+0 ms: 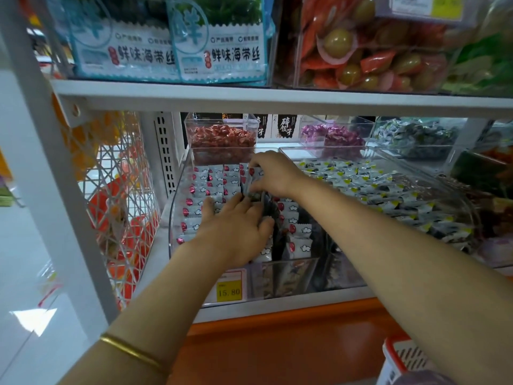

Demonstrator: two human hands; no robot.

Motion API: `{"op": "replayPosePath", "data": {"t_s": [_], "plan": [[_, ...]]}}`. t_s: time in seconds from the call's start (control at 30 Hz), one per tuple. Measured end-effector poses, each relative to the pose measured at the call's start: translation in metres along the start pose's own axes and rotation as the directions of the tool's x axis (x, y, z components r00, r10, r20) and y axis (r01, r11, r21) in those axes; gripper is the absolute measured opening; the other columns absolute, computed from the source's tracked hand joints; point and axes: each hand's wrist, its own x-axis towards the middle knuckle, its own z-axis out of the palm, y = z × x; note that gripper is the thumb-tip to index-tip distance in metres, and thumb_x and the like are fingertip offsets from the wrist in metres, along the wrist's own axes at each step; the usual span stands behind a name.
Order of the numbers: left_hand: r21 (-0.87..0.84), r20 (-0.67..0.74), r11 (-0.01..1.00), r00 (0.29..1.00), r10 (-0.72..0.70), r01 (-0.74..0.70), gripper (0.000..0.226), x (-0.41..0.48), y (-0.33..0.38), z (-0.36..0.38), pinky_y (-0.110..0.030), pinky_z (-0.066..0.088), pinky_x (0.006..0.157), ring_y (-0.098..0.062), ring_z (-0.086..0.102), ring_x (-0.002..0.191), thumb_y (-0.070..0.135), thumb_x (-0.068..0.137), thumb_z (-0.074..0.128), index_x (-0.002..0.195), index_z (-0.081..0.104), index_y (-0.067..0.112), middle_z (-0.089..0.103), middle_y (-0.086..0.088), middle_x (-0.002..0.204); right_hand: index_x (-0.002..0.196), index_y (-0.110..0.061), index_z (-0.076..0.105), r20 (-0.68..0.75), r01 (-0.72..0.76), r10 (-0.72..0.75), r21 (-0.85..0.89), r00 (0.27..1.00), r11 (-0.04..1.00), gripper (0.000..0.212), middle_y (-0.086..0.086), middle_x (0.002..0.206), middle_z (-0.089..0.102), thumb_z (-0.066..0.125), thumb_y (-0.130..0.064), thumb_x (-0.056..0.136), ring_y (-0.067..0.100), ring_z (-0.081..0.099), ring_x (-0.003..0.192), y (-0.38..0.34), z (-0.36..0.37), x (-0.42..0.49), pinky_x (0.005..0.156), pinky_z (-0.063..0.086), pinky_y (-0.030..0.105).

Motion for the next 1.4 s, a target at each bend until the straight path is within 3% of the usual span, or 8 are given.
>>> {"op": "replayPosePath", "data": {"t_s": [0.17, 0.43, 0.53, 0.67, 0.83, 1.07, 1.17, 1.4], "plan": [[0.002, 0.051, 1.0, 0.998, -0.03, 0.03, 0.061, -0.007, 0.002, -0.012, -0.056, -0.007, 0.111, -0.017, -0.009, 0.145, 0.052, 0.096, 0.012, 0.15, 0.007, 0.023, -0.003, 0.002, 0.159, 0.112, -0.002, 0.062, 0.157, 0.051, -0.024, -0.17, 0.987, 0.984, 0.027, 0.013, 0.117, 0.062, 0.059, -0.018, 0.091, 0.027, 0.057, 0.107, -0.005, 0.008, 0.005, 0.085, 0.043, 0.031], [0.018, 0.114, 0.995, 0.988, -0.104, 0.102, 0.068, -0.015, -0.008, -0.019, -0.054, -0.007, 0.112, -0.017, -0.012, 0.144, 0.056, 0.095, 0.014, 0.15, 0.004, 0.016, -0.005, -0.002, 0.159, 0.086, 0.0, 0.066, 0.29, 0.054, 0.008, -0.207, 0.957, 0.977, 0.021, 0.02, 0.088, 0.061, 0.049, -0.011, 0.094, 0.02, 0.049, 0.074, -0.007, 0.012, 0.014, 0.068, 0.037, 0.029], [0.004, 0.12, 0.993, 0.986, -0.114, 0.114, 0.068, -0.016, -0.01, -0.021, -0.054, -0.006, 0.112, -0.017, -0.011, 0.144, 0.056, 0.095, 0.015, 0.15, 0.006, 0.016, -0.004, -0.002, 0.159, 0.091, 0.005, 0.064, 0.319, 0.037, 0.027, -0.193, 0.947, 0.981, 0.022, 0.018, 0.097, 0.064, 0.045, -0.005, 0.093, 0.031, 0.059, 0.09, -0.006, 0.008, 0.019, 0.083, 0.047, 0.036], [0.002, 0.116, 0.993, 0.986, -0.118, 0.119, 0.067, -0.018, -0.011, -0.025, -0.054, -0.004, 0.112, -0.018, -0.01, 0.145, 0.055, 0.096, 0.016, 0.15, 0.011, 0.015, -0.002, -0.002, 0.159, 0.105, -0.012, 0.07, 0.146, -0.034, 0.049, -0.104, 0.988, 0.994, 0.03, 0.007, 0.126, 0.061, 0.047, 0.002, 0.091, 0.022, 0.056, 0.113, 0.0, 0.0, 0.024, 0.092, 0.044, 0.03], [-0.015, 0.122, 0.992, 0.985, -0.122, 0.125, 0.066, -0.02, -0.012, -0.03, -0.054, -0.004, 0.112, -0.019, -0.01, 0.145, 0.053, 0.096, 0.018, 0.15, 0.011, 0.016, -0.003, -0.002, 0.159, 0.1, -0.013, 0.071, -0.035, -0.08, 0.076, -0.123, 0.996, 0.989, 0.028, 0.008, 0.119, 0.065, 0.05, 0.002, 0.089, 0.024, 0.06, 0.107, 0.004, 0.002, 0.035, 0.094, 0.048, 0.039], [-0.051, 0.113, 0.991, 0.987, -0.114, 0.121, 0.064, -0.02, -0.014, -0.032, -0.055, -0.002, 0.113, -0.02, -0.007, 0.145, 0.05, 0.097, 0.022, 0.149, 0.014, 0.015, 0.0, -0.004, 0.159, 0.085, -0.016, 0.069, -0.026, -0.064, 0.059, -0.294, 0.998, 0.954, 0.01, 0.01, 0.105, 0.066, 0.06, -0.011, 0.086, 0.025, 0.059, 0.099, 0.002, 0.018, 0.041, 0.087, 0.05, 0.038], [-0.078, 0.072, 0.991, 0.992, -0.105, 0.111, 0.058, -0.02, -0.015, -0.031, -0.055, 0.003, 0.114, -0.022, 0.0, 0.145, 0.046, 0.098, 0.025, 0.143, 0.027, 0.01, 0.01, -0.006, 0.157, 0.075, -0.019, 0.061, -0.095, -0.06, 0.046, -0.147, 0.994, 0.987, 0.016, 0.006, 0.096, 0.067, 0.059, -0.007, 0.086, 0.022, 0.061, 0.091, 0.0, 0.013, 0.038, 0.08, 0.049, 0.034], [-0.272, -0.178, 0.959, 0.976, -0.126, 0.075, 0.04, -0.021, -0.016, -0.037, -0.041, 0.026, 0.111, -0.029, 0.032, 0.132, 0.028, 0.098, 0.038, 0.131, 0.042, 0.005, 0.035, -0.014, 0.143, 0.092, -0.009, 0.057, -0.526, -0.035, 0.082, 0.098, 0.846, 0.995, 0.008, 0.006, 0.092, 0.06, 0.05, -0.012, 0.094, 0.017, 0.053, 0.081, -0.007, -0.016, -0.006, 0.067, 0.039, 0.028]]}}
